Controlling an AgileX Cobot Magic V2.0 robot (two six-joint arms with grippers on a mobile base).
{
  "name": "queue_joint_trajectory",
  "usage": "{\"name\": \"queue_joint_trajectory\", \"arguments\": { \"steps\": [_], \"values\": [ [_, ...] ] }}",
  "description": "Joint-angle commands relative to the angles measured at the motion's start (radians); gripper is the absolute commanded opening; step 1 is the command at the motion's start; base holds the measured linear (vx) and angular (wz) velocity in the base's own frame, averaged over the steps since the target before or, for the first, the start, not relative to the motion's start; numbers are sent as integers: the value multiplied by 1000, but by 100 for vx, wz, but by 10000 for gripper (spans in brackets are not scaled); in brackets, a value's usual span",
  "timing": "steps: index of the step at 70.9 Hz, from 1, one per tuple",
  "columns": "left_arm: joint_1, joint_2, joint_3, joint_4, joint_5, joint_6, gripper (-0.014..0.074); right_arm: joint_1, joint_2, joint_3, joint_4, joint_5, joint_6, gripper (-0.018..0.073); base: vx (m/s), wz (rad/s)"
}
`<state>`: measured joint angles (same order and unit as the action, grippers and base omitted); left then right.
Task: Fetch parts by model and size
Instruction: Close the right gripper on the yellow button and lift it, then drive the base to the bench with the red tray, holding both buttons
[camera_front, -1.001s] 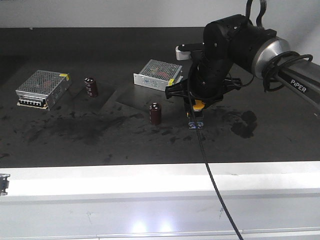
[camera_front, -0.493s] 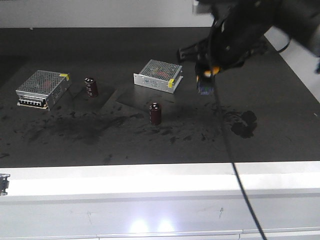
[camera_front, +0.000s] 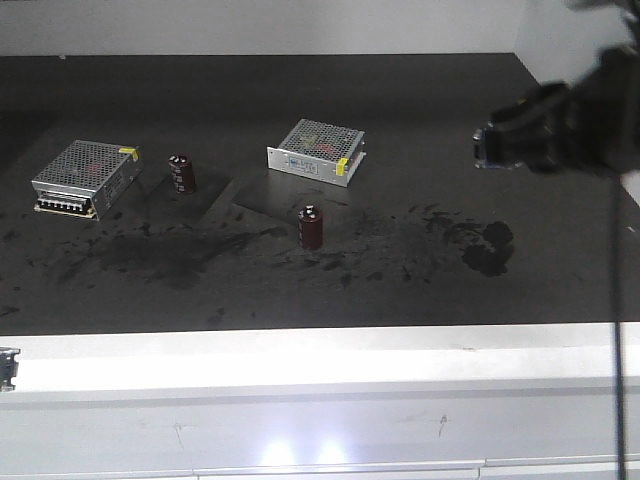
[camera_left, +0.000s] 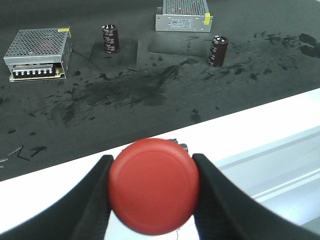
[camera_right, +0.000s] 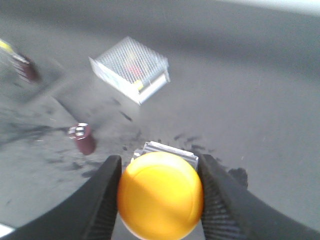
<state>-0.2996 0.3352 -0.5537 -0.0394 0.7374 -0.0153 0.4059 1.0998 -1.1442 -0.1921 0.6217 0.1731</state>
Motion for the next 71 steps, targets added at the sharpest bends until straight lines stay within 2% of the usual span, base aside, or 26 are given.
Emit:
{"name": "queue_joint_trajectory", "arguments": {
  "steps": [1,12,35,49,71],
  "values": [
    [-3,7,-27,-8,-82,-1,-7,-1,-148,123,-24,-192,-17,-2,0,0],
    [-3,7,-27,-8,-82,-1,-7,-1,-347,333,-13,-289,-17,-2,0,0],
    [-3,7,-27,-8,-82,-1,-7,-1,-658,585,-18,-296,-20,-2,0,0],
    [-3,7,-27,-8,-82,-1,-7,-1,-742,621,-44,-304,-25,-2,0,0],
    [-3,7,-27,-8,-82,-1,-7,-1,-745,621,-43,-285,-25,-2,0,0]
  ]
}}
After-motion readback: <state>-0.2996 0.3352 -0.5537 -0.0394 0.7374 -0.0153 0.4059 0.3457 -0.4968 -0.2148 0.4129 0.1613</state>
